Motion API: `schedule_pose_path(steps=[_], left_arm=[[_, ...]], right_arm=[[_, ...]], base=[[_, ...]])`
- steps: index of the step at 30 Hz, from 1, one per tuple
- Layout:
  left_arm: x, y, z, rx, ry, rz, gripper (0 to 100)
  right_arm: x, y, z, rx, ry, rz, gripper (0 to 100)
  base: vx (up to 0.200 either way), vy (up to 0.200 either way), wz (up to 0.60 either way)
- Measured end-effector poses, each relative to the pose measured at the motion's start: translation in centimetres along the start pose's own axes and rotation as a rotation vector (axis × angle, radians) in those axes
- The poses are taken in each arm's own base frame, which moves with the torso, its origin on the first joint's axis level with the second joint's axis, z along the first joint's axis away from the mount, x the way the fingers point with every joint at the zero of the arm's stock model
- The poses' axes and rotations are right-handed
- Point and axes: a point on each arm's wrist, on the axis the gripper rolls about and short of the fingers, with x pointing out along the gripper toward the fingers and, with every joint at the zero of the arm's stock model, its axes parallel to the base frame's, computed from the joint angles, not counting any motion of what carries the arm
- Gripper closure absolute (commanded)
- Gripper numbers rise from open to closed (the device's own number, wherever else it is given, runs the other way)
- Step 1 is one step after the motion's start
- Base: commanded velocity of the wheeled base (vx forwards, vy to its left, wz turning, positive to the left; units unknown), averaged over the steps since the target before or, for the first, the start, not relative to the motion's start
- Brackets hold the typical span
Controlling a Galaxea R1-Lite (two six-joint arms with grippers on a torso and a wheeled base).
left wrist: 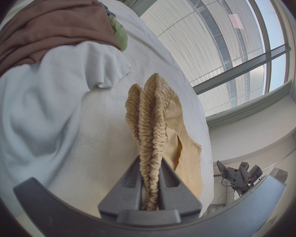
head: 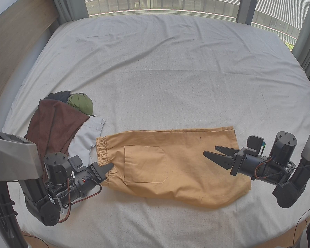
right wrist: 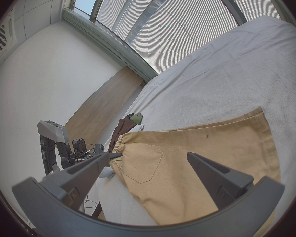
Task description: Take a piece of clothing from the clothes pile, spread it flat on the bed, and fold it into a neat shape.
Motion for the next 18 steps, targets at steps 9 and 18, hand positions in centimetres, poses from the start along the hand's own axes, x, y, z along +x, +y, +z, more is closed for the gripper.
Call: schedule_pose_path(steps=[9, 18], left_arm=[[-1.3, 0.6, 1.0, -0.013, -0.025, 0.019, 100], [-3.0, 1.5, 2.3, -0.032, -0.041, 0.025, 100]], right_arm=[[0.1, 0.3, -0.2, 0.001, 0.009, 0.009, 0], [0.3, 0.5, -0.6, 0.005, 0.021, 0.015, 0]], base=[[0.000, 0.000, 0.00], [0.000, 0.000, 0.00]])
